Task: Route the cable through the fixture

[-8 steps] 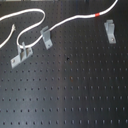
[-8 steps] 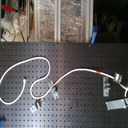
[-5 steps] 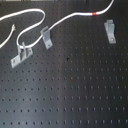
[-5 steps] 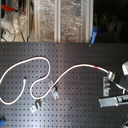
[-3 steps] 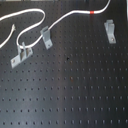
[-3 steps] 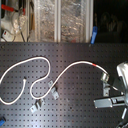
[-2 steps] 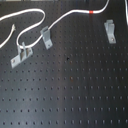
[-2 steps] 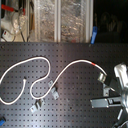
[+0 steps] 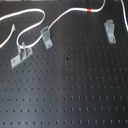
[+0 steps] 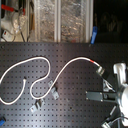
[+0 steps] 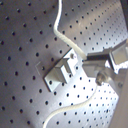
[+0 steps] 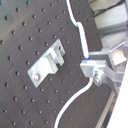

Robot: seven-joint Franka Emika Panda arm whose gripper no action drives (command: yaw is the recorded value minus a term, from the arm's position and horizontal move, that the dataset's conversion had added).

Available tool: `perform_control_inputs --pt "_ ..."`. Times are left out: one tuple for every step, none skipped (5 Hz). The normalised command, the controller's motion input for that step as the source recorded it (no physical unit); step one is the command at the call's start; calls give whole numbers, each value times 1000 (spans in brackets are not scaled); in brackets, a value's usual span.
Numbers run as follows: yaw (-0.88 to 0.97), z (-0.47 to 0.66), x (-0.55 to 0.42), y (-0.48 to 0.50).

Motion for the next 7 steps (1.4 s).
perform_control_inputs --pt "648 186 -114 -28" --pt "323 273 -192 142" --pt "86 348 -337 199" --pt "0 17 0 -7" --pt "-146 447 -211 259" --pt "-129 435 -204 262" --pt "0 43 0 1"
